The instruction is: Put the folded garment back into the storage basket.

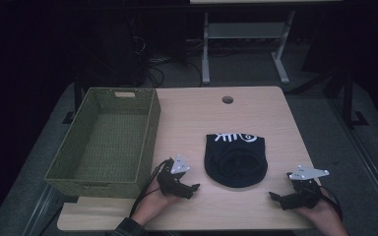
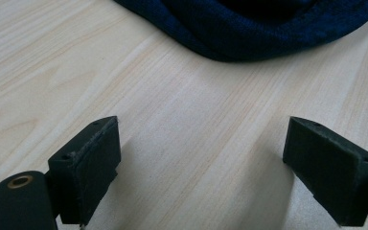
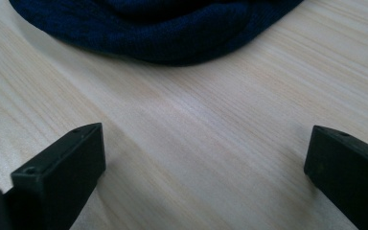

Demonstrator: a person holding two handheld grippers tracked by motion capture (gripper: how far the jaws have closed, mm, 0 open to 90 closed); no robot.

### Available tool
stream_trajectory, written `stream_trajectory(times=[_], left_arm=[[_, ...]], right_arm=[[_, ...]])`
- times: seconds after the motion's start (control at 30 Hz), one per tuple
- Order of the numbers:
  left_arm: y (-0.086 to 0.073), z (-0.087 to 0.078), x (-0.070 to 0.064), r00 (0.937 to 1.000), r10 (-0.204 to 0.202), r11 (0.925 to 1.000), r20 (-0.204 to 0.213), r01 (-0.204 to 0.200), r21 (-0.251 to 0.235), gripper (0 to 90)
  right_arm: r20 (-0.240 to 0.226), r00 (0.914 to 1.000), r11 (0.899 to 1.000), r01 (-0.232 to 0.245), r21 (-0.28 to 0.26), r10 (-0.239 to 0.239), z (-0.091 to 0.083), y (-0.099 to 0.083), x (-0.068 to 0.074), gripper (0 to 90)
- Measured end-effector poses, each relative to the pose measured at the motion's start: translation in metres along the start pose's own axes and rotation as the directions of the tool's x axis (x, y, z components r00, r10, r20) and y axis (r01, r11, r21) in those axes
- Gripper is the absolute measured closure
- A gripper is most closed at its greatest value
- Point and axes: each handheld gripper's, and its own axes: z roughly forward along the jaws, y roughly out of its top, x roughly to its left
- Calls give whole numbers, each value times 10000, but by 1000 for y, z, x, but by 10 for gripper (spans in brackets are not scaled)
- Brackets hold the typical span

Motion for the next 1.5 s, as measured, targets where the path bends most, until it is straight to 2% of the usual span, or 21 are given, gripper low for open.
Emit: stream_trajectory(times=[0.07, 0.1, 0.17, 0.27, 0.3, 0.4, 0.5, 0.53, 0.6, 0.63, 0.67, 0.7, 0.77, 0.83, 0.9, 1.2, 1.33, 1.5], left_arm=[[0, 0, 0, 10000, -4, 10000, -15, 4, -4, 118], [0, 0, 0, 10000, -4, 10000, -15, 4, -4, 118], [0, 0, -1, 10000, -13, 10000, -17, 13, -7, 118], [0, 0, -1, 10000, -40, 10000, -38, 40, -13, 119], [0, 0, -1, 10000, -72, 10000, -59, 72, -15, 119], [0, 0, -1, 10000, -57, 10000, -63, 57, -17, 119], [0, 0, -1, 10000, -67, 10000, -60, 67, -21, 119], [0, 0, -1, 10000, -65, 10000, -61, 65, -20, 119], [0, 0, -1, 10000, -67, 10000, -59, 67, -19, 118], [0, 0, -1, 10000, -67, 10000, -59, 67, -19, 118], [0, 0, -1, 10000, -64, 10000, -60, 64, -18, 118], [0, 0, -1, 10000, -67, 10000, -57, 67, -14, 119], [0, 0, -1, 10000, -53, 10000, -61, 53, -15, 118], [0, 0, -1, 10000, -44, 10000, -58, 44, -11, 118], [0, 0, -1, 10000, 3, 10000, -56, -3, 28, 117], [1, 0, -1, 10000, 18, 10000, -68, -17, 59, 118], [1, 1, -1, 10000, 9, 10000, -68, -9, 48, 118], [0, 0, -1, 10000, -28, 10000, -85, 28, 37, 119]], right_arm=[[-5, 10000, 10000, -56, -41, 56, -1, 0, -1, 87], [-5, 10000, 10000, -56, -41, 56, -1, 0, -1, 87], [32, 10000, 9999, -84, -80, 84, -6, 2, -3, 213], [80, 9998, 9994, -170, -312, 172, -11, 6, -7, 312], [166, 9996, 9980, -199, -605, 209, -14, 9, -9, 381], [166, 9995, 9960, -236, -858, 251, -16, 12, -12, 474], [43, 9994, 9960, -339, -826, 344, -14, 15, -16, 571], [43, 9994, 9960, -339, -826, 344, -14, 15, -16, 571], [-61, 9991, 9960, -430, -777, 427, -14, 19, -19, 674], [-61, 9991, 9960, -430, -777, 427, -14, 19, -19, 674], [-118, 9990, 9957, -429, -820, 421, -14, 21, -21, 713], [-169, 9987, 9948, -503, -886, 490, -13, 24, -23, 778], [-285, 9982, 9949, -554, -847, 532, -12, 26, -25, 803], [-427, 9974, 9944, -620, -857, 585, -12, 30, -26, 866], [-515, 9968, 9934, -658, -941, 611, -12, 35, -29, 897], [-929, 9941, 9943, -638, -860, 558, -6, 54, -38, 900], [-903, 9952, 9942, -465, -973, 377, -2, 64, -40, 900], [-917, 9945, 9935, -599, -972, 510, 1, 72, -44, 900]])
